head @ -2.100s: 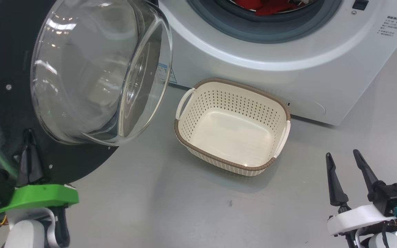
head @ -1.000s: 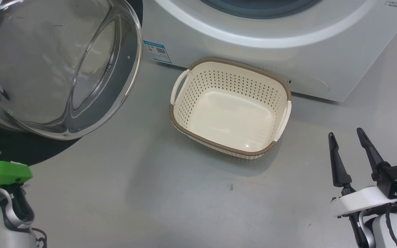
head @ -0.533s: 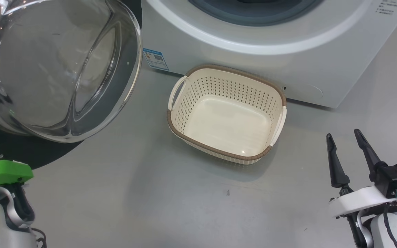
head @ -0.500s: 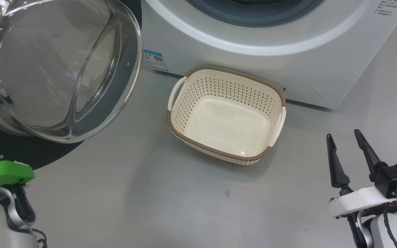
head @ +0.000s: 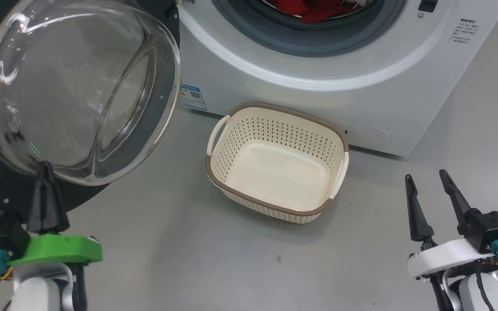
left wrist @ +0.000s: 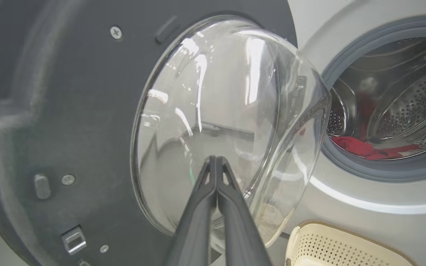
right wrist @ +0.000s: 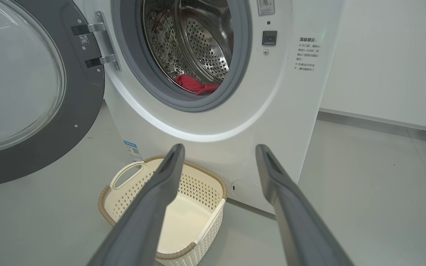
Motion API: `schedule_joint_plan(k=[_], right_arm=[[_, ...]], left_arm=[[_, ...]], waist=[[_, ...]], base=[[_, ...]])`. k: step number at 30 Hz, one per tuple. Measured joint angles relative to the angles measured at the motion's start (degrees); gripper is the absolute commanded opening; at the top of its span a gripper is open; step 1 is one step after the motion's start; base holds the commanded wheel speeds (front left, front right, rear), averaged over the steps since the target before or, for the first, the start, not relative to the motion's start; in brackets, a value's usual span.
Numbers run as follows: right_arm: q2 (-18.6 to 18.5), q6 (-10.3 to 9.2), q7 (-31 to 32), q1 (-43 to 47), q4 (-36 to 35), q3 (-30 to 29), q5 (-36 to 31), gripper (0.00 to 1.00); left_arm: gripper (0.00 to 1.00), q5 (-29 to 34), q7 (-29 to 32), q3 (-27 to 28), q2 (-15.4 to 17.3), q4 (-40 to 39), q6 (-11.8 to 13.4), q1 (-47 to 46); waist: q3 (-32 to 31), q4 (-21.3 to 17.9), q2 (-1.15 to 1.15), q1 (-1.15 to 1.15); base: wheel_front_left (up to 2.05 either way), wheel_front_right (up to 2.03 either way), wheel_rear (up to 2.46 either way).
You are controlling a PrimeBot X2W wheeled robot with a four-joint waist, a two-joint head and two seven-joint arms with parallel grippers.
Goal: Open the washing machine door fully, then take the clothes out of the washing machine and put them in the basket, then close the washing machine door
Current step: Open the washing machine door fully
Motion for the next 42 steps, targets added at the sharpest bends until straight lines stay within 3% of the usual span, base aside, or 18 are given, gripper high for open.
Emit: schedule_joint_plan(k=[7, 13, 15, 16, 18, 20, 21, 42], right_arm=[[0.56, 0.0, 0.0, 0.38, 0.3, 1.02, 0.13, 1.0], [0.89, 0.0, 0.0, 1.42, 0.41, 2.07, 0.18, 1.0], [1.08, 0.0, 0.0, 1.61, 0.55, 2.38, 0.56, 1.0], [1.18, 0.0, 0.0, 1.65, 0.57, 2.53, 0.65, 1.0], [1.25, 0.0, 0.0, 1.93, 0.57, 2.88, 0.65, 1.0], [1.3, -0.01, 0.0, 2.66, 0.6, 3.05, 0.71, 1.0], [1.32, -0.02, 0.0, 2.98, 0.63, 3.16, 0.75, 1.0], [1.66, -2.07, 0.0, 8.15, -1.74, 4.71, 3.49, 1.0]], left_arm=[[0.0, 1.82, 0.0, -7.98, 0.09, -1.27, -2.83, 4.63], [0.0, 2.94, 0.01, -11.69, 0.23, -0.4, -3.47, 6.61], [0.2, 3.18, 0.01, -12.76, 0.34, 0.33, -3.48, 6.93], [0.36, 3.24, 0.01, -13.12, 0.35, 0.43, -3.48, 7.2], [0.54, 3.24, 0.01, -13.88, 0.44, 0.69, -3.5, 7.5], [0.96, 2.67, 0.02, -14.59, 0.49, 0.87, -3.49, 7.7], [1.0, 2.27, 0.04, -14.93, 0.54, 1.0, -3.49, 7.81], [1.0, 0.83, 2.08, -19.06, 0.86, 2.79, -2.87, 9.9]], waist=[[-2.4, -1.13, 0.0, 0.0], [-3.87, -3.36, 0.0, 0.0], [-4.39, -4.28, 0.0, 0.0], [-4.64, -4.76, 0.0, 0.0], [-5.15, -5.79, 0.0, 0.0], [-5.66, -6.86, 0.0, 0.0], [-5.91, -7.39, 0.0, 0.0], [-10.45, -17.16, 0.0, 0.0]], base=[[0.0, 0.0, 0.0], [0.0, 0.0, 0.0], [0.0, 0.0, 0.0], [0.0, 0.0, 0.0], [0.0, 0.0, 0.0], [0.0, 0.0, 0.0], [0.0, 0.0, 0.0], [0.0, 0.0, 0.0]])
